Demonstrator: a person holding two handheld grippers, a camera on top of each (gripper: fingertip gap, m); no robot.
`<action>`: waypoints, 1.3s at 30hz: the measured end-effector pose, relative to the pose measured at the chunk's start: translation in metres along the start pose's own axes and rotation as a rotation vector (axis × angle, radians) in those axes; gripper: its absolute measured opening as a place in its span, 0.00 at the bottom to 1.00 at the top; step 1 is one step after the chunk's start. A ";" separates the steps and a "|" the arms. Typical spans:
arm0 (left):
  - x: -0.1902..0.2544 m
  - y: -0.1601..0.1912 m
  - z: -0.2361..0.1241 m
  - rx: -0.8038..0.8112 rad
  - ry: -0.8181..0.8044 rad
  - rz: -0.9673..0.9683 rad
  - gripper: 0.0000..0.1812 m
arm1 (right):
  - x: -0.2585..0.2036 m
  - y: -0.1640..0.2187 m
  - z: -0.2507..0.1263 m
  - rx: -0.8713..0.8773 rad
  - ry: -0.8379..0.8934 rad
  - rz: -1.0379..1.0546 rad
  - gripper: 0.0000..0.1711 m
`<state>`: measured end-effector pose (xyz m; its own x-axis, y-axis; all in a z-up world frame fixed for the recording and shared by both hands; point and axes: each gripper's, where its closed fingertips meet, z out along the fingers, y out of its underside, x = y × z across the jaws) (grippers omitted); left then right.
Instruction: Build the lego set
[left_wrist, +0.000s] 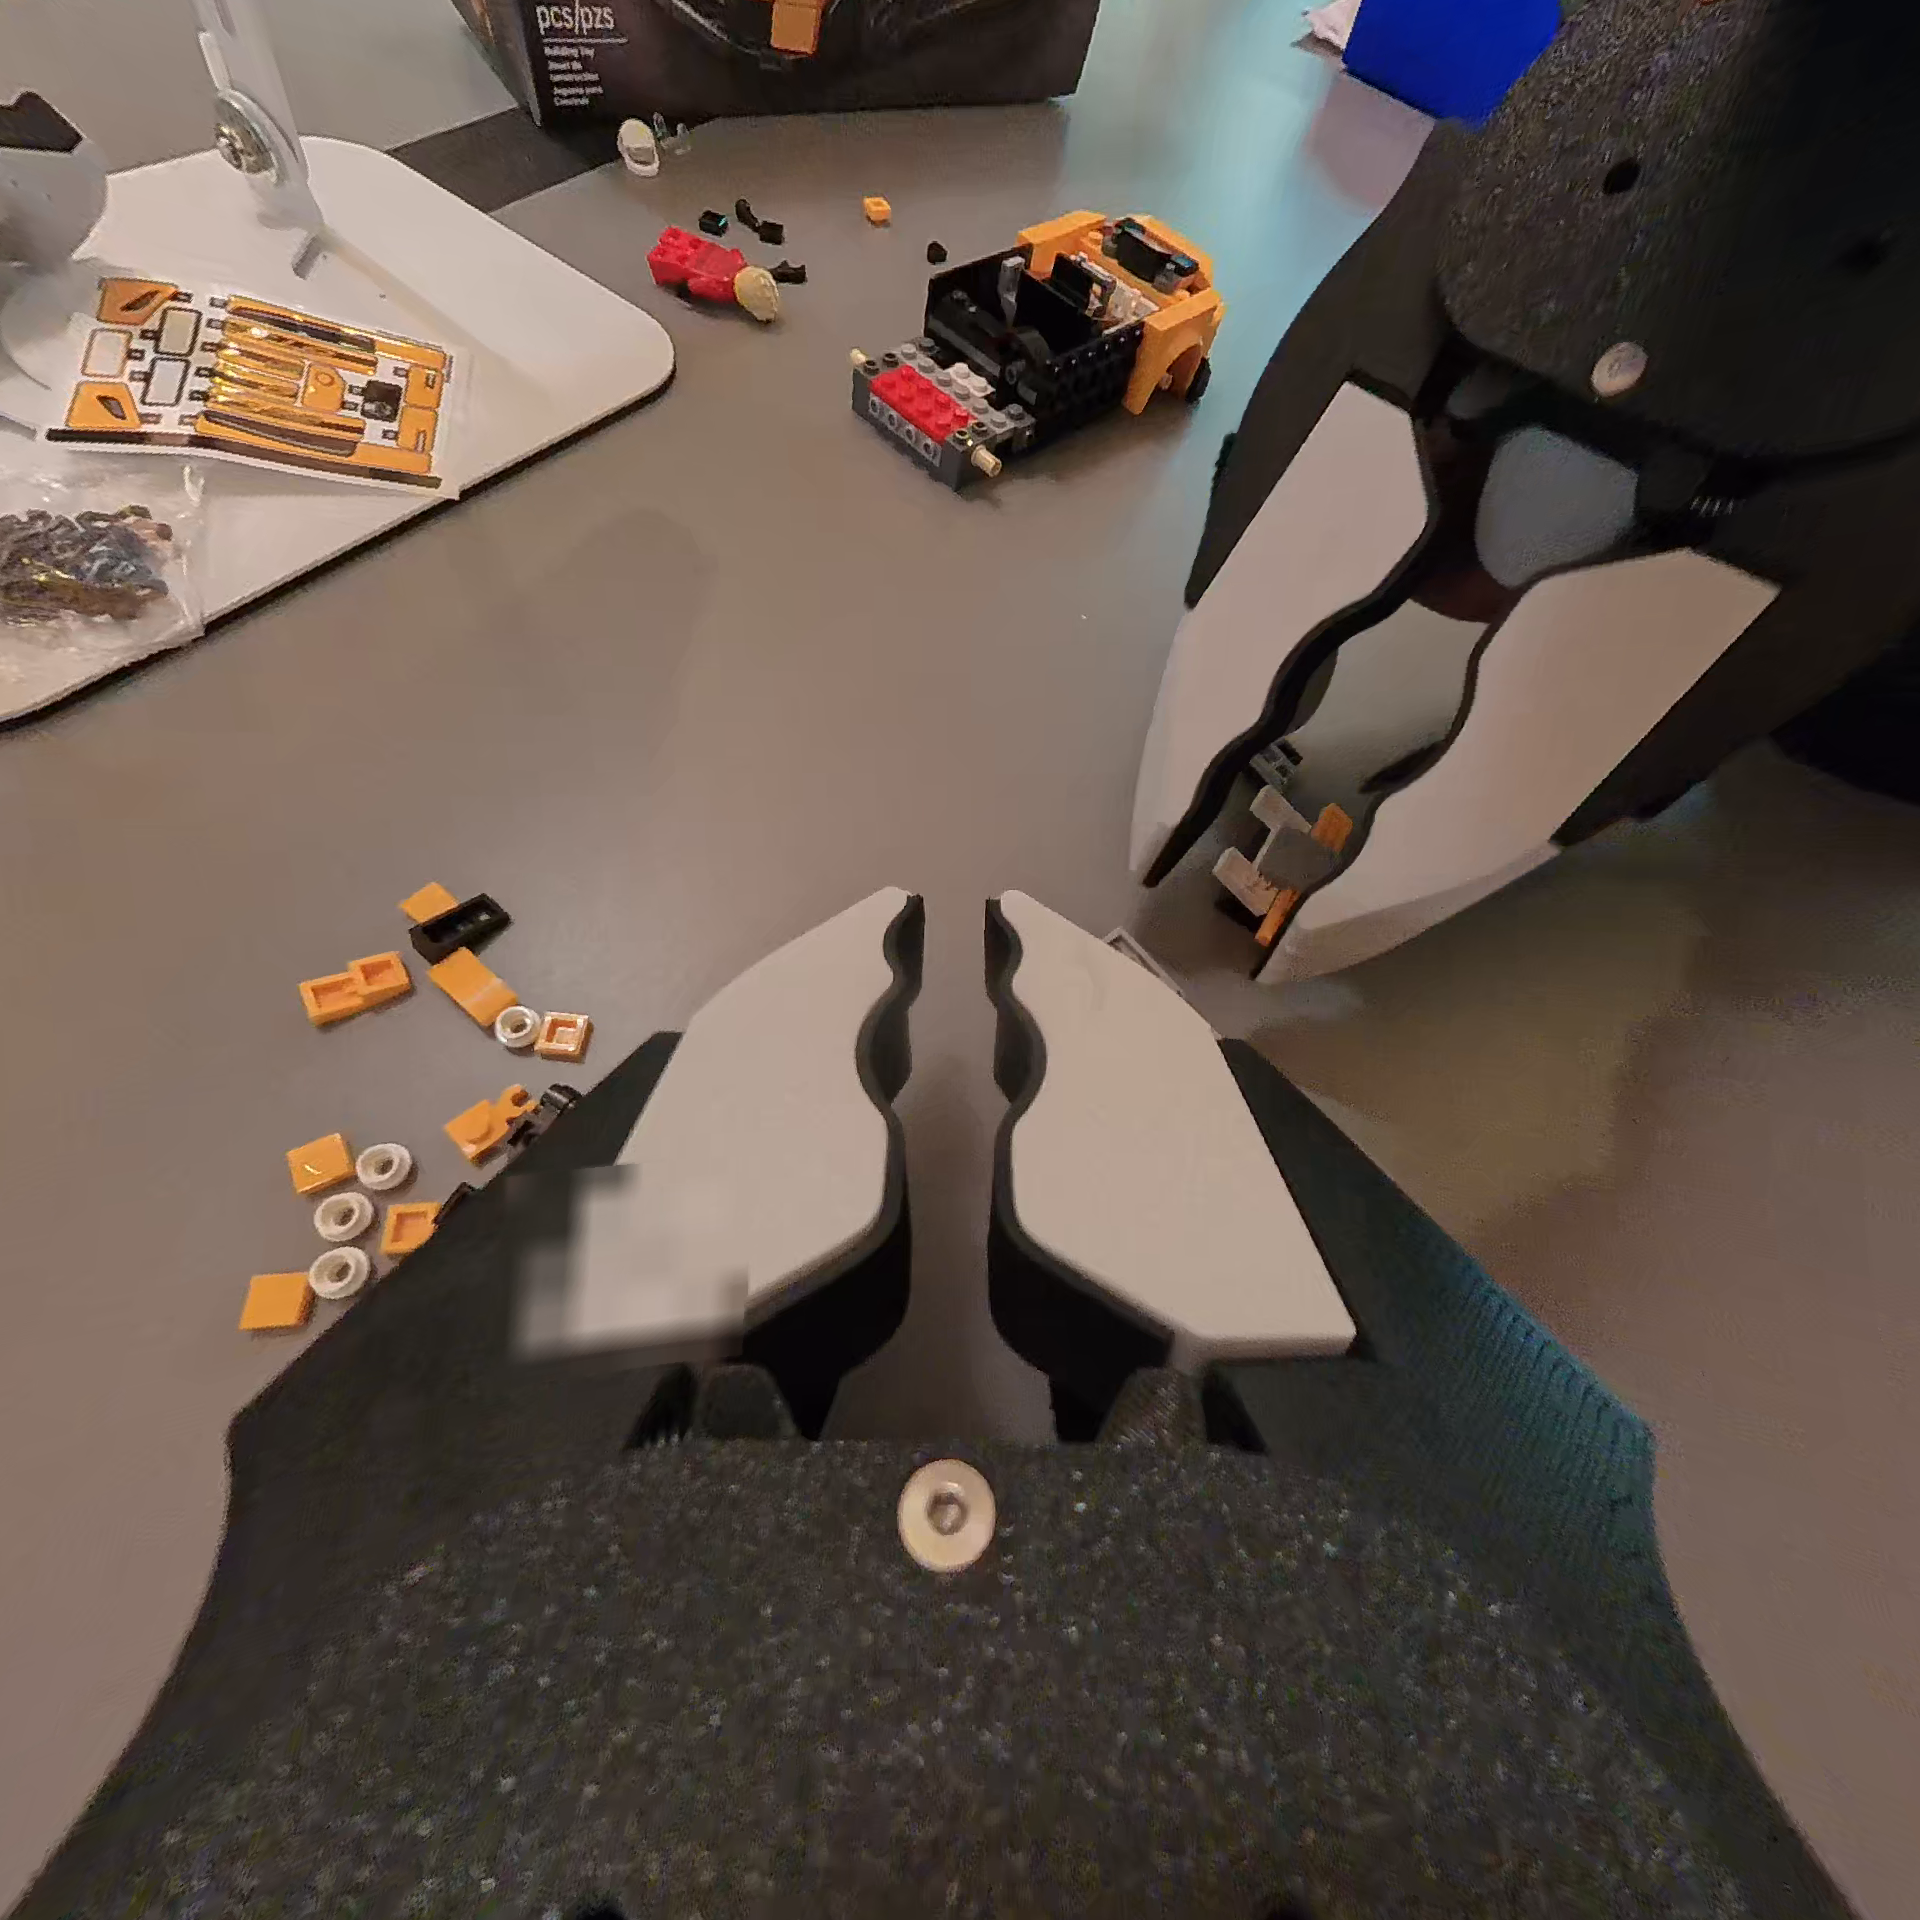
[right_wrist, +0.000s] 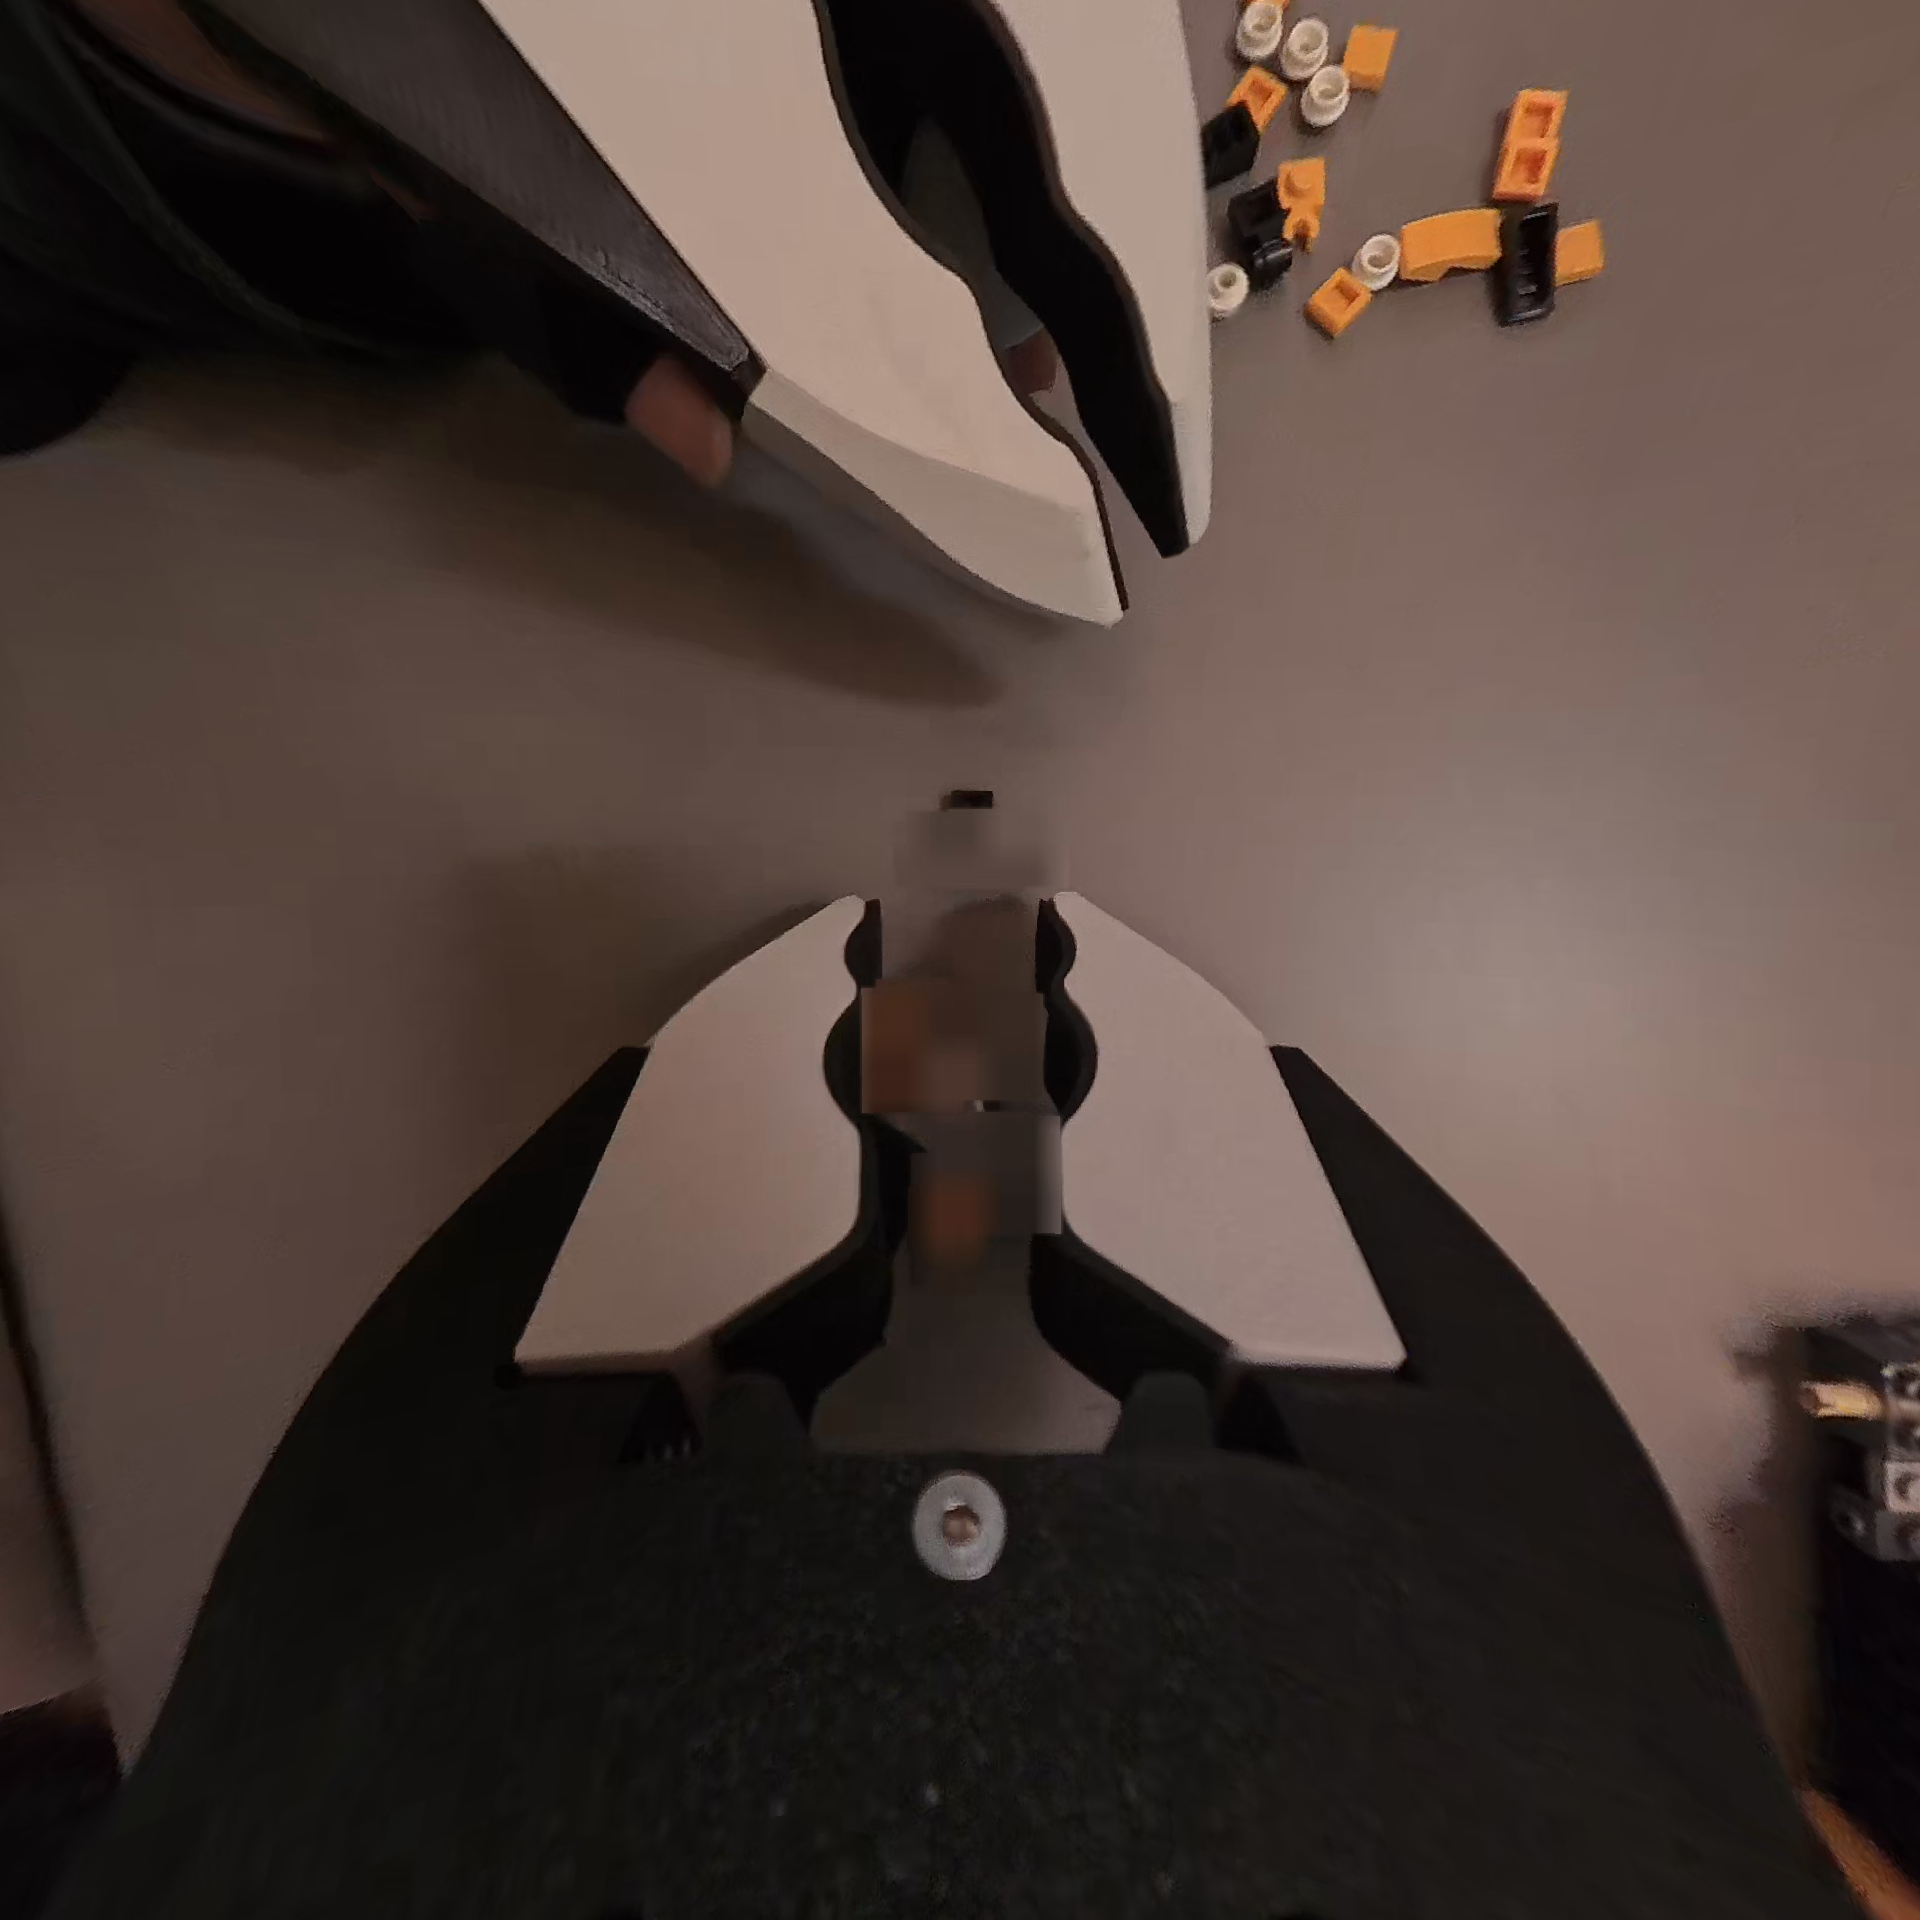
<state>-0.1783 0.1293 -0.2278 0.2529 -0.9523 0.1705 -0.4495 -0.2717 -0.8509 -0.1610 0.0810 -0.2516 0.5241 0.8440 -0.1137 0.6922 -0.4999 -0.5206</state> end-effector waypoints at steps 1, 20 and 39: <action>0.000 0.000 0.000 0.001 0.000 -0.003 0.06 | 0.001 0.000 0.003 -0.021 0.005 -0.011 0.17; 0.009 -0.003 0.000 0.015 0.045 0.012 0.06 | 0.009 0.001 -0.024 -0.076 -0.156 -0.240 0.13; 0.033 0.014 0.016 -0.097 0.120 0.074 0.06 | -0.003 0.021 -0.014 -0.122 -0.163 -0.282 0.13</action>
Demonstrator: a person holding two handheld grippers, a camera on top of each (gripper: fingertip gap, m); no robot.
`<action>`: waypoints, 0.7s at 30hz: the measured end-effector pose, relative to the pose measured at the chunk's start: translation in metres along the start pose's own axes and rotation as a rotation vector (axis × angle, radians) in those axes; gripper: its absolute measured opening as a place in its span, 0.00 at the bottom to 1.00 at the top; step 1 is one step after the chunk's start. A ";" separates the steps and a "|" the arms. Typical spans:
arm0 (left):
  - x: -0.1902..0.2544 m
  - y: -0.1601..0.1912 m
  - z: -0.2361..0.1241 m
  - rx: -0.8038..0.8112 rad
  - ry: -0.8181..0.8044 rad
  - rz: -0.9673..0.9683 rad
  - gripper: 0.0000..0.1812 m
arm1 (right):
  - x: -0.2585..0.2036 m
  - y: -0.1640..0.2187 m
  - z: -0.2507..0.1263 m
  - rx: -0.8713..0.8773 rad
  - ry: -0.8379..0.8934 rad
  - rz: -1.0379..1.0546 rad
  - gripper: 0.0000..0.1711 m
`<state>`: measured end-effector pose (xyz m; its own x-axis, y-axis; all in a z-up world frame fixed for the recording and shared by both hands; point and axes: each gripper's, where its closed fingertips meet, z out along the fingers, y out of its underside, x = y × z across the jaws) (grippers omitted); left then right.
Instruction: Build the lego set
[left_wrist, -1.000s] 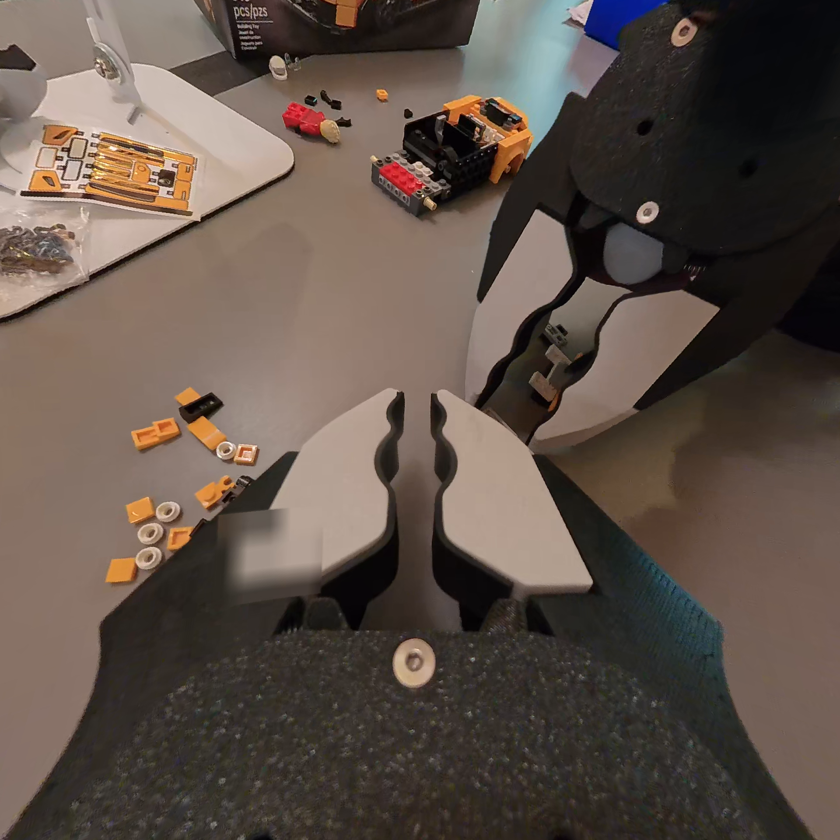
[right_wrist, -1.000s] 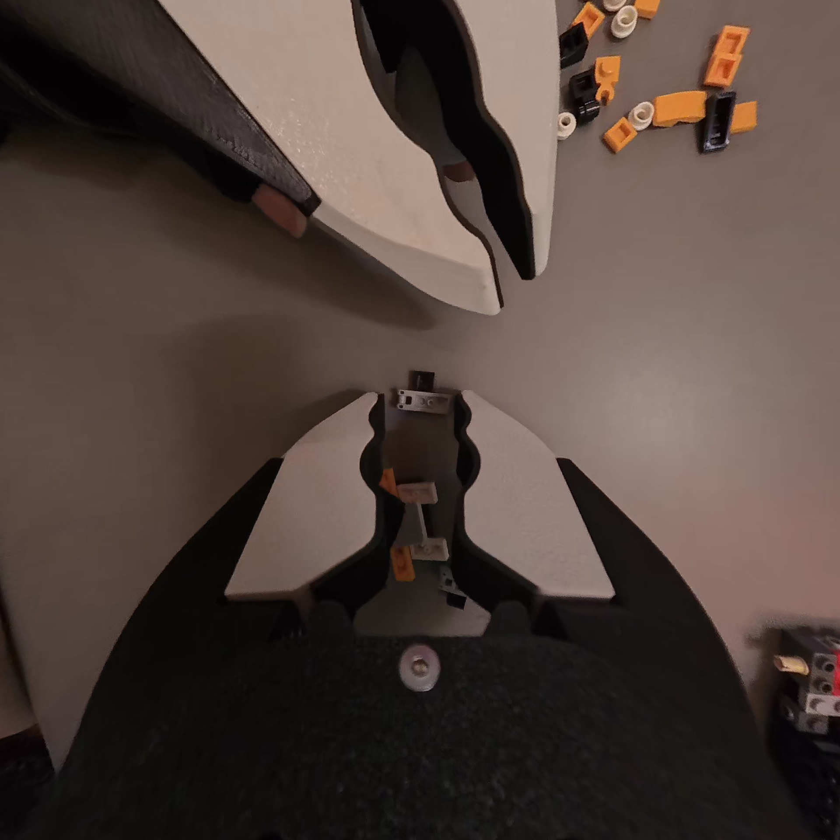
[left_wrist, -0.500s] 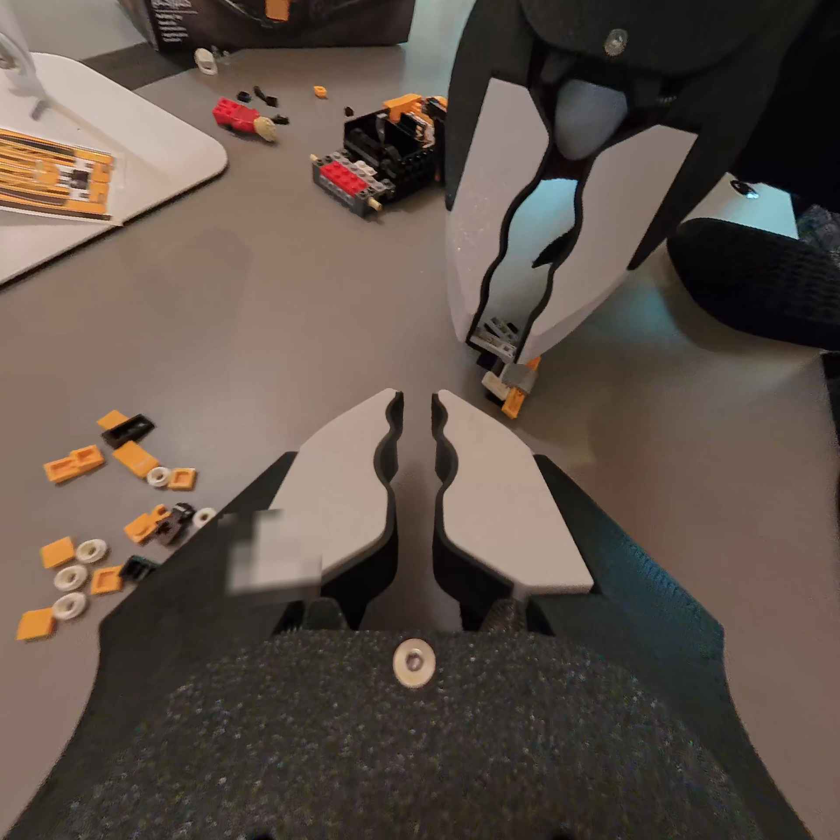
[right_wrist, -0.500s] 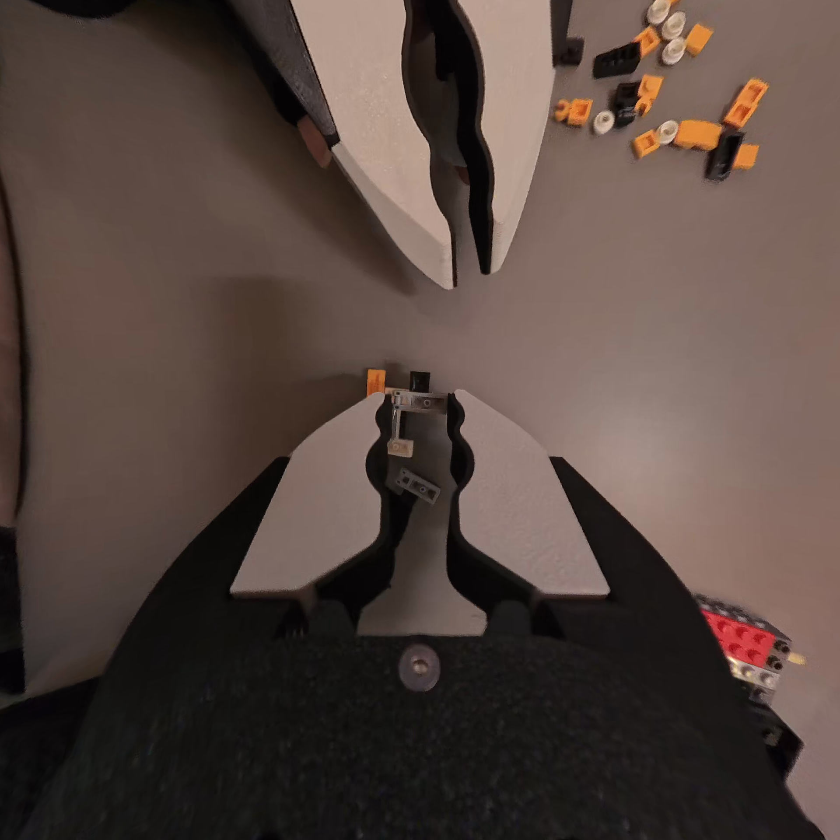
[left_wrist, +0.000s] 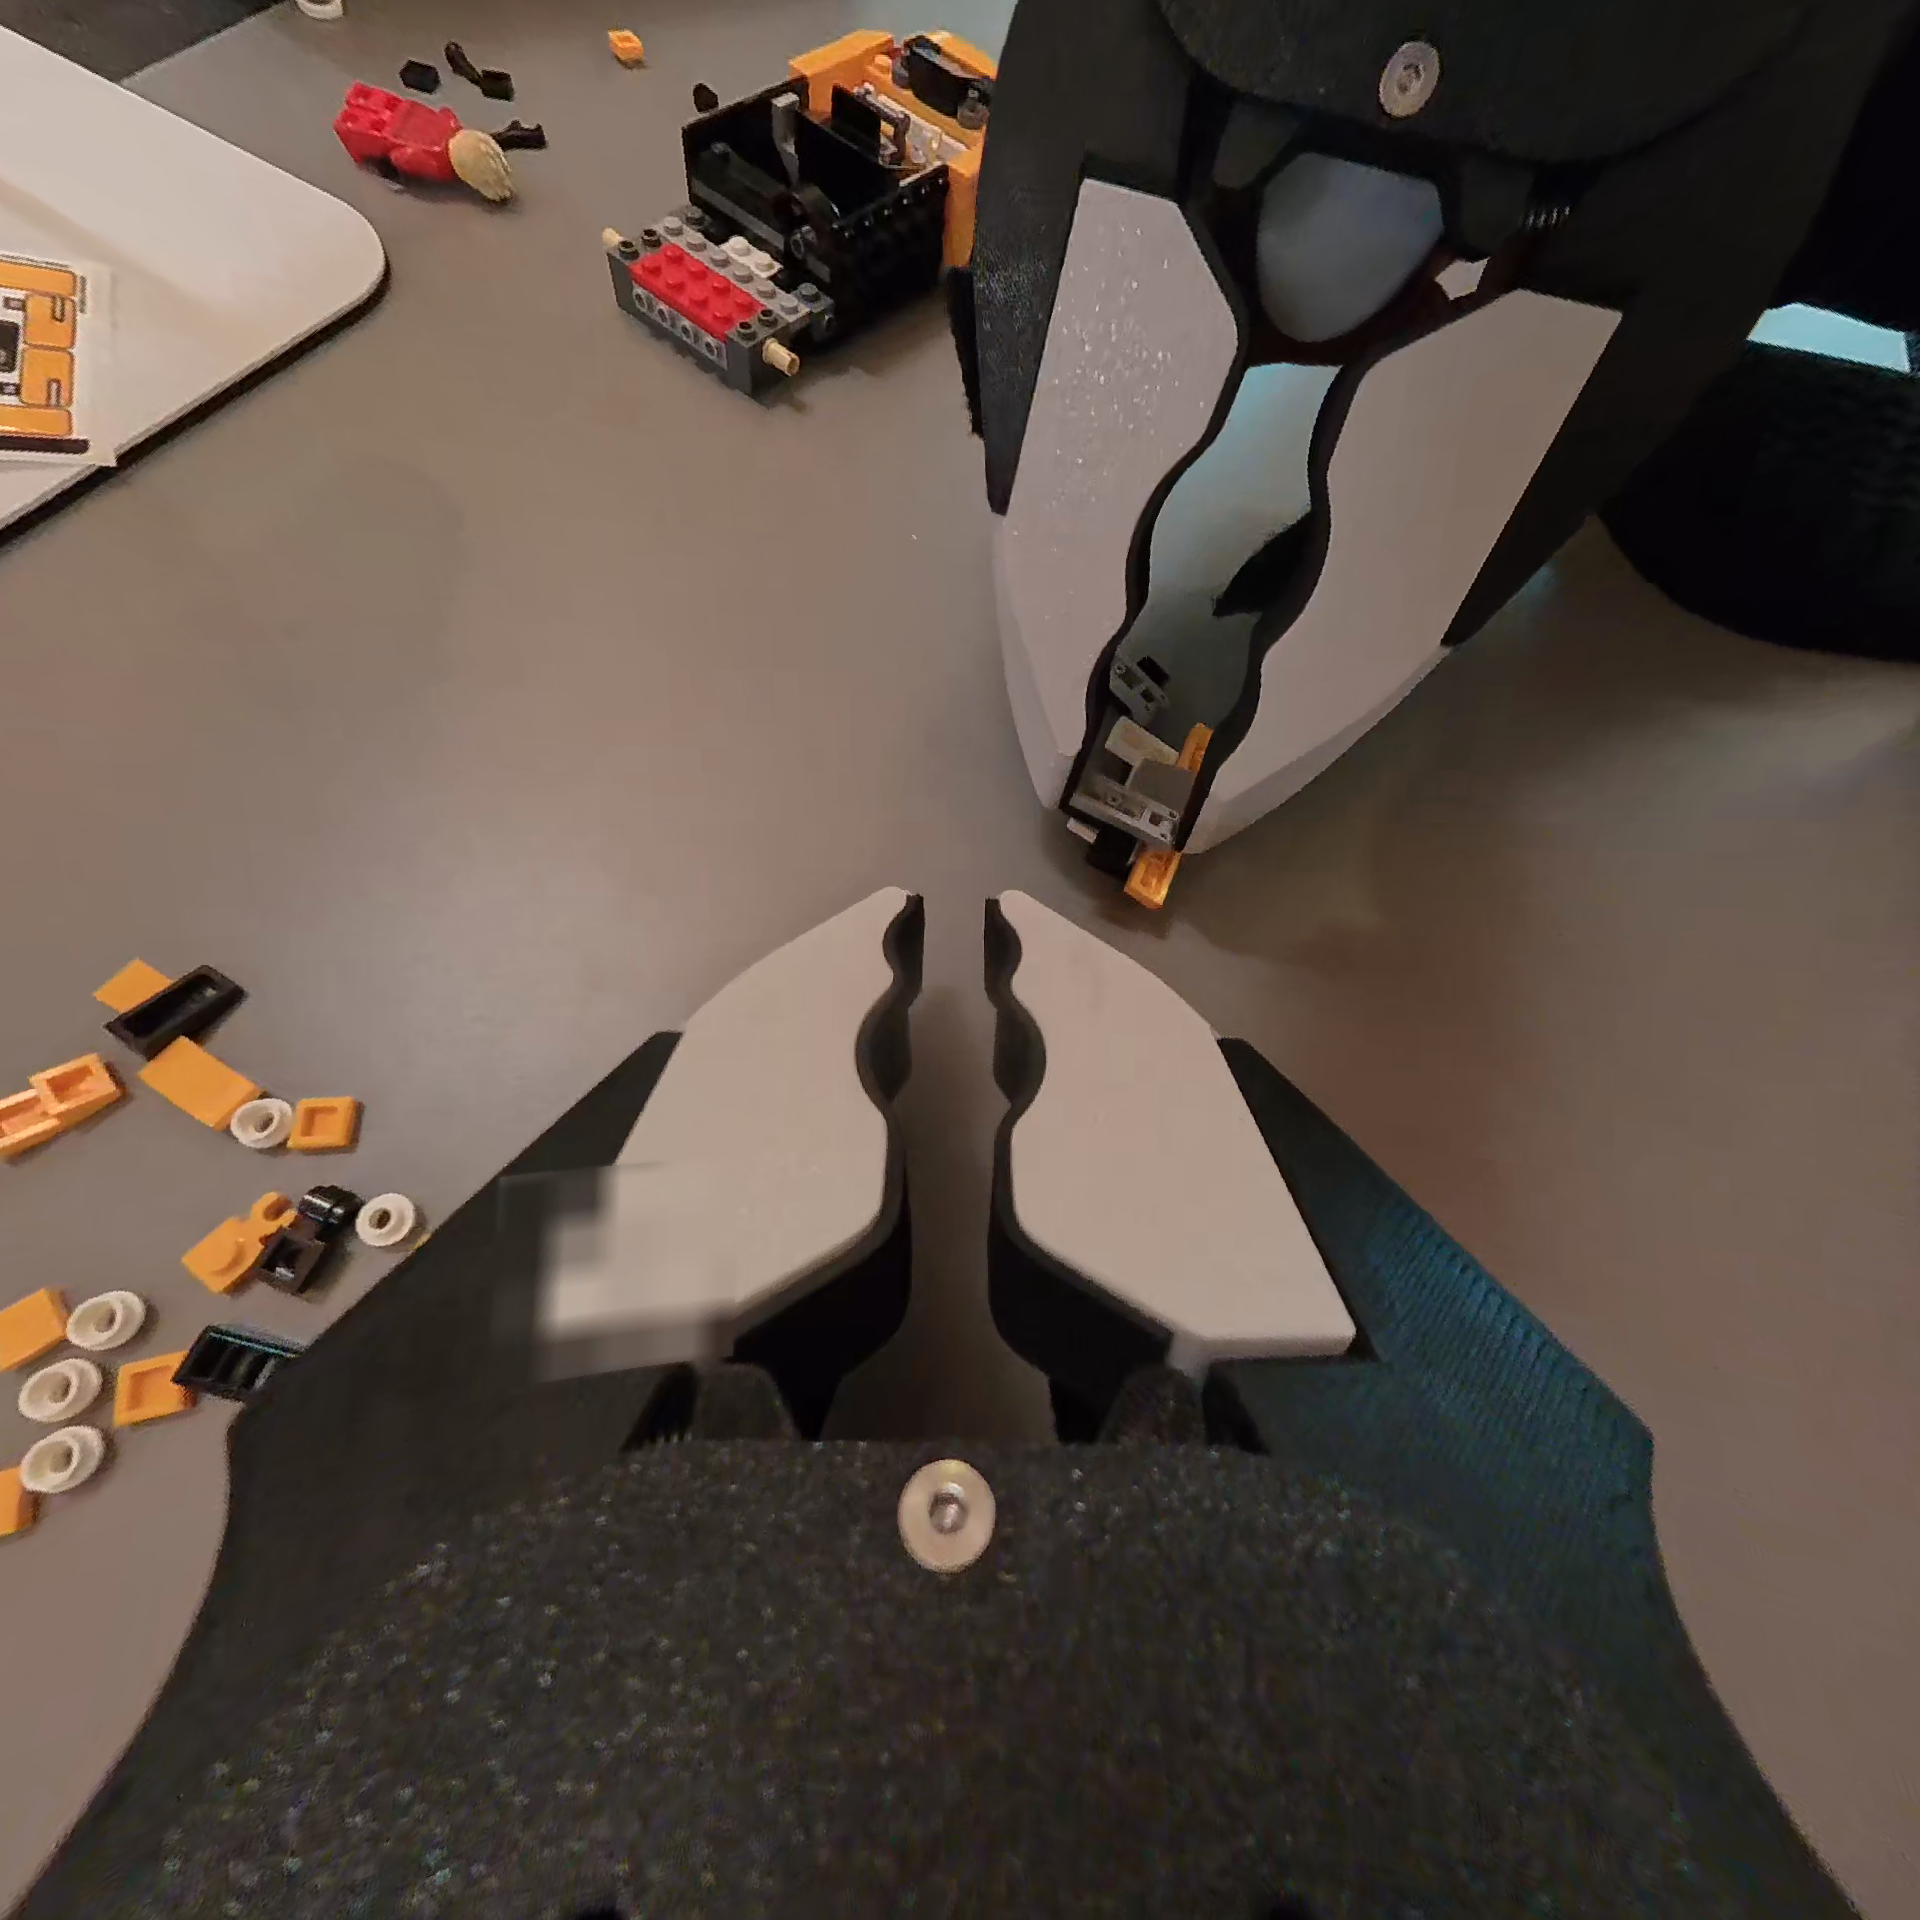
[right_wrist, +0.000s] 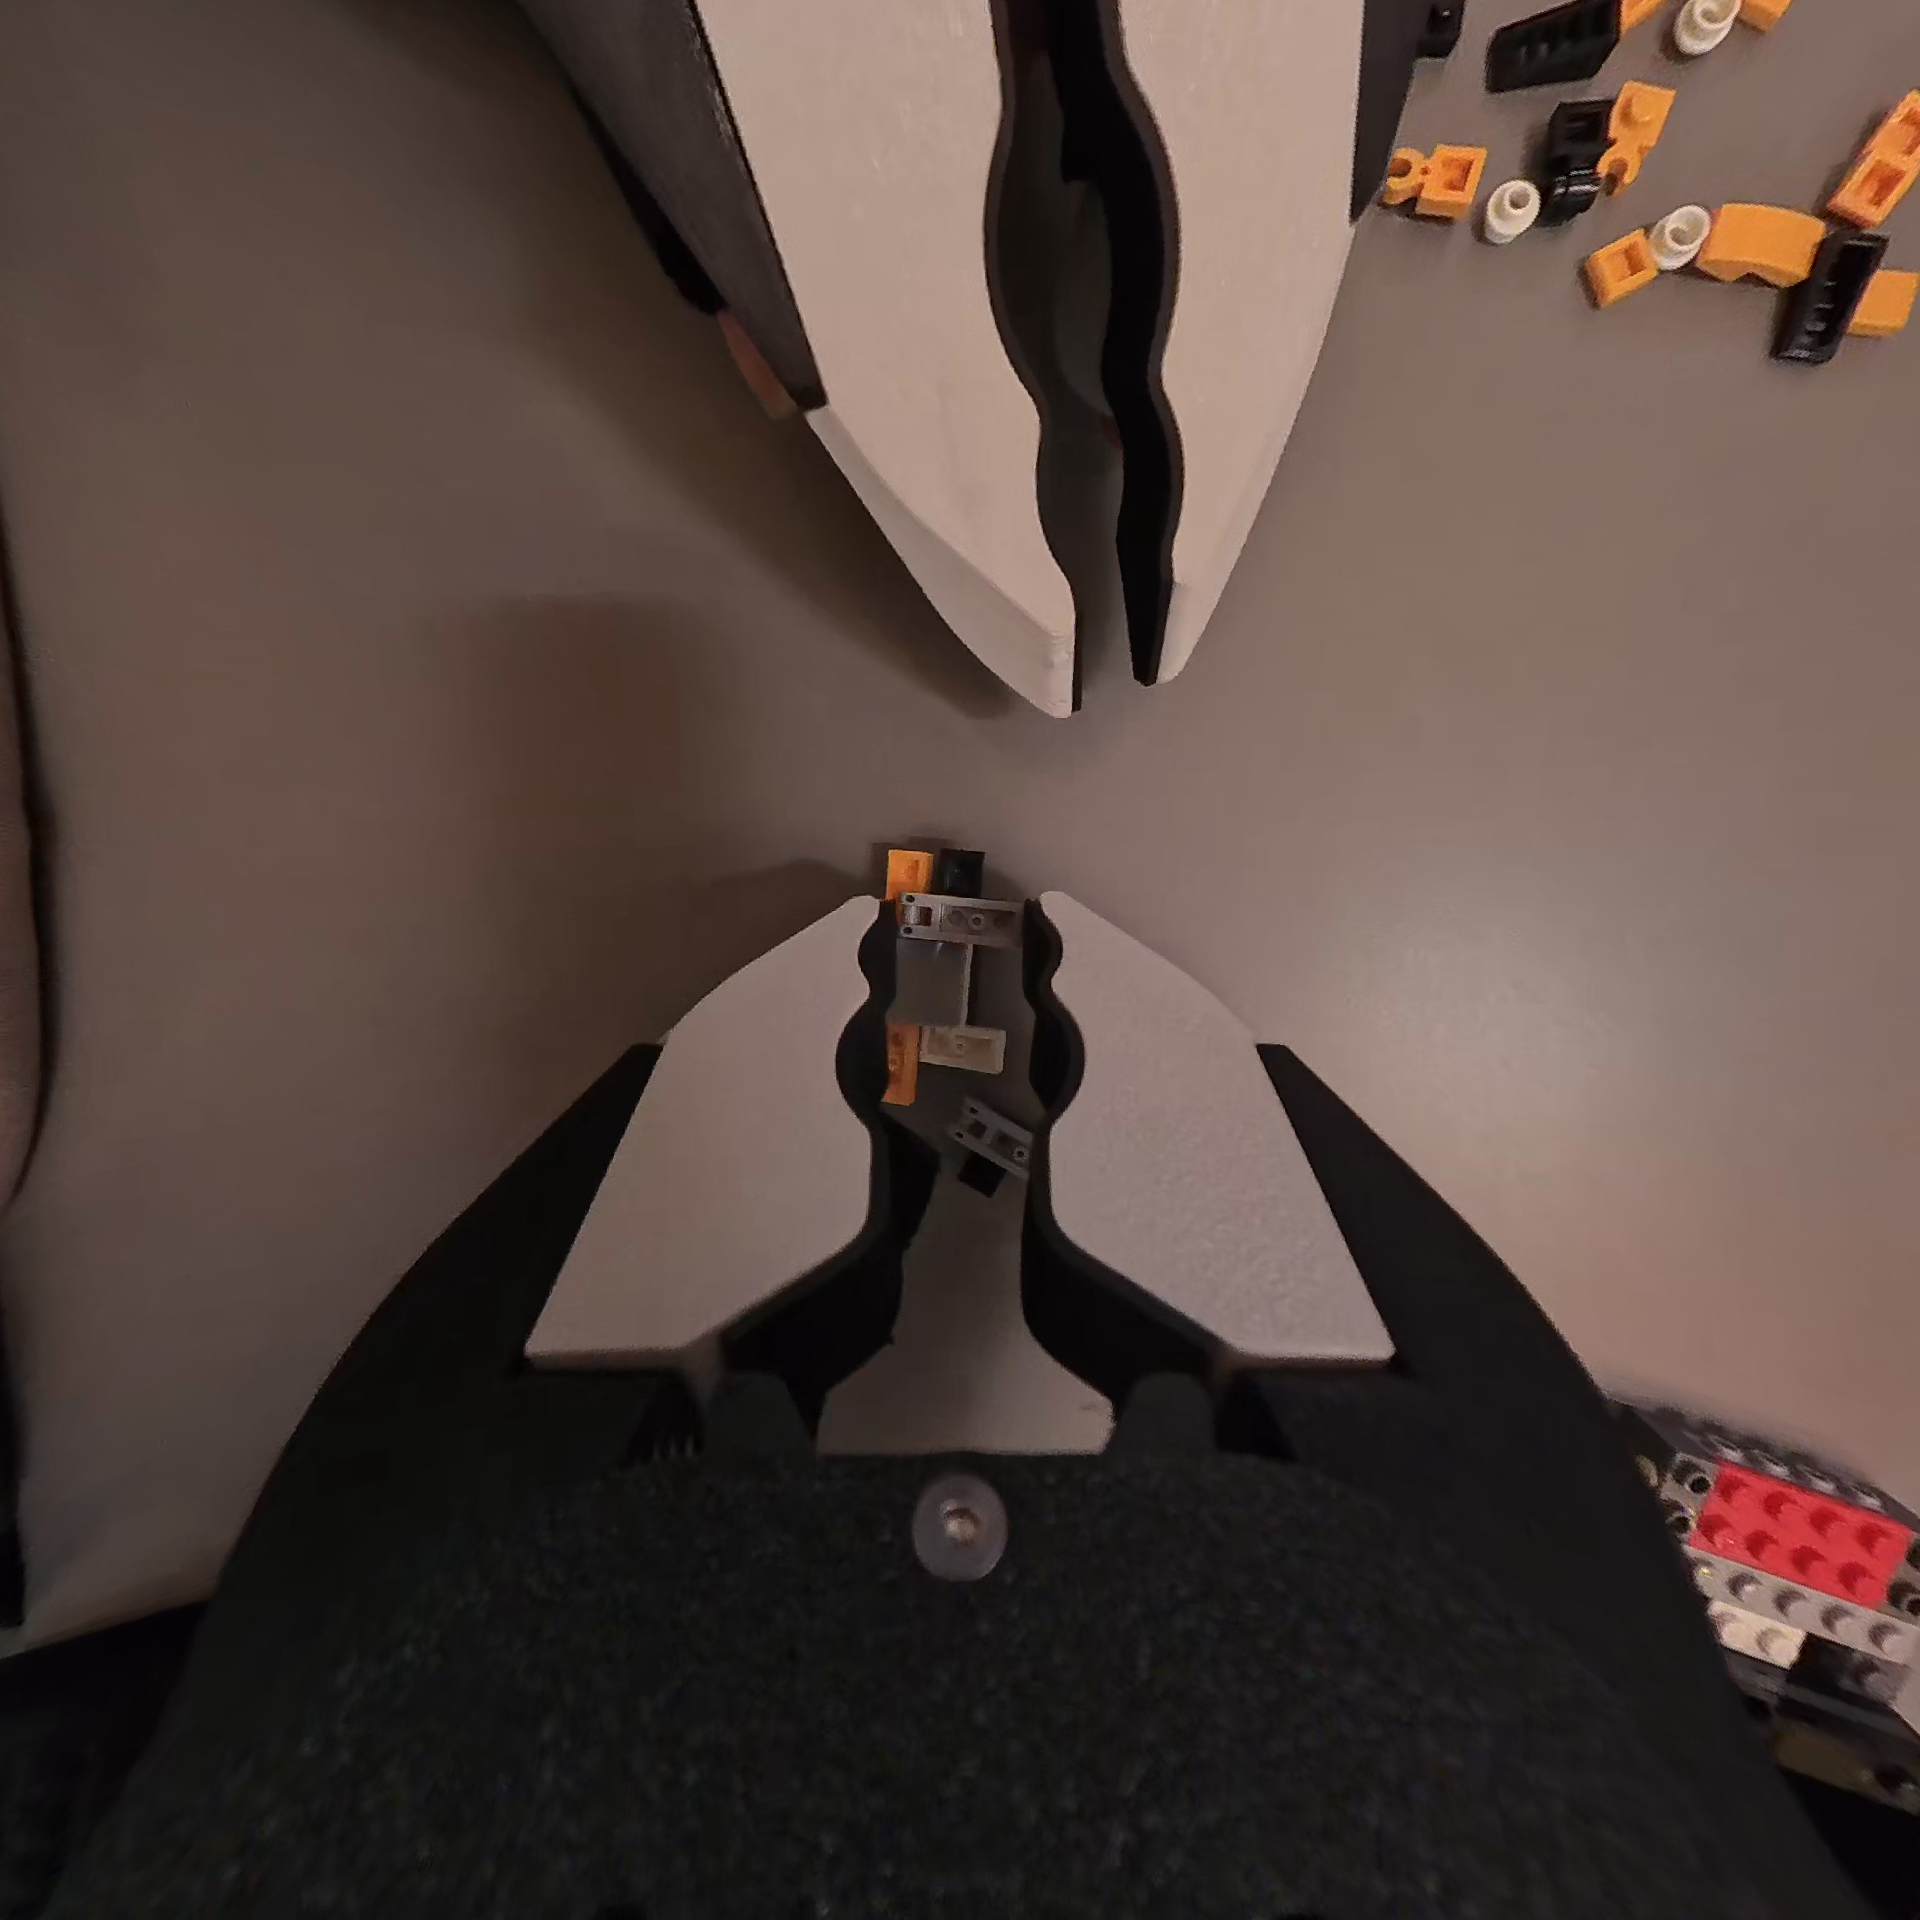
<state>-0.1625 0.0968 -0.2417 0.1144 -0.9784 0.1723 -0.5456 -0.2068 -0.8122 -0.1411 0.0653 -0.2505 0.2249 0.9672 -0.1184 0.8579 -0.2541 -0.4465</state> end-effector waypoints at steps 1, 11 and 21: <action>0.000 0.000 0.000 -0.002 0.001 -0.001 0.06 | -0.001 0.000 0.000 -0.002 0.002 -0.001 0.13; 0.000 0.001 0.000 -0.005 0.005 -0.006 0.06 | 0.003 0.002 -0.002 0.011 0.038 -0.025 0.13; 0.001 0.001 0.001 -0.008 0.012 -0.005 0.06 | 0.000 0.001 -0.001 0.021 0.030 -0.027 0.14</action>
<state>-0.1624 0.0958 -0.2426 0.1075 -0.9772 0.1829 -0.5512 -0.2117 -0.8071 -0.1395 0.0654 -0.2496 0.2157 0.9732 -0.0795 0.8539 -0.2275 -0.4681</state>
